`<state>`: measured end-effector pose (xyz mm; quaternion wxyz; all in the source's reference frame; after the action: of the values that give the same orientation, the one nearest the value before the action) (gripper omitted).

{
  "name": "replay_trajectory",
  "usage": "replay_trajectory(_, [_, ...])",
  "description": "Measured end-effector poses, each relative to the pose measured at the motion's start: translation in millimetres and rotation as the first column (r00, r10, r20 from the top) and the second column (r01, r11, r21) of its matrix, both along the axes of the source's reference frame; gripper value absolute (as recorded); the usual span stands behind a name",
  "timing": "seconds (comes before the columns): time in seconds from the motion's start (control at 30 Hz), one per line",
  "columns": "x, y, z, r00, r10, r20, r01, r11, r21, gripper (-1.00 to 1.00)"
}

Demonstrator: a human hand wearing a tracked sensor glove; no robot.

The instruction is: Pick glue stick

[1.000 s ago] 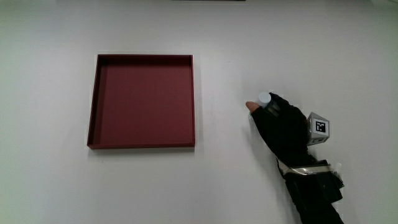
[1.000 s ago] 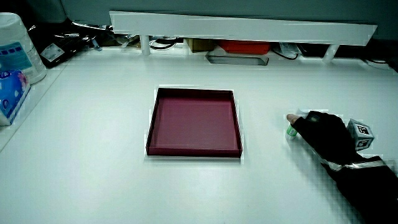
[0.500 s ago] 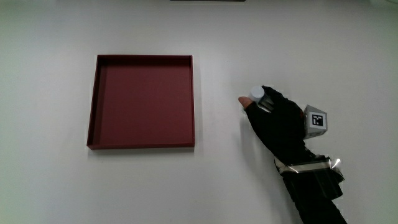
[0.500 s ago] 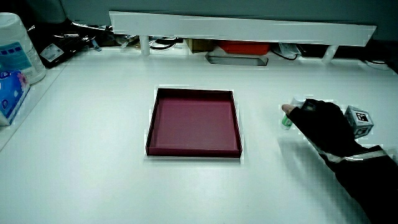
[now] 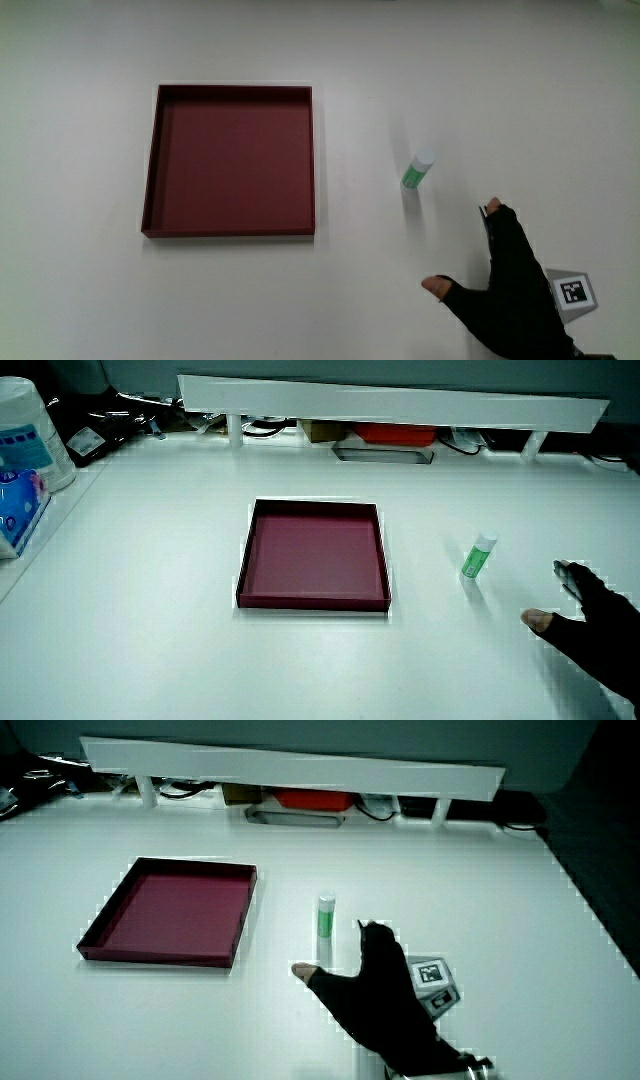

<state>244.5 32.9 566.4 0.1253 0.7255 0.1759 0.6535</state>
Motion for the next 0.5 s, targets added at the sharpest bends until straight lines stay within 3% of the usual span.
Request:
replay_trajectory(0.2, [2.1,-0.1,1.2,1.0,0.004,-0.016,-0.004,0.9998,0.021,1.0])
replay_trajectory(0.3, [1.1,-1.6,-3.1,1.0,0.001,-0.025,-0.001,0.9995,0.03,1.0])
replay_trajectory(0.5, [-7.8,-9.7,-18.5,0.998,-0.049,-0.048,0.052,0.9962,0.07,1.0])
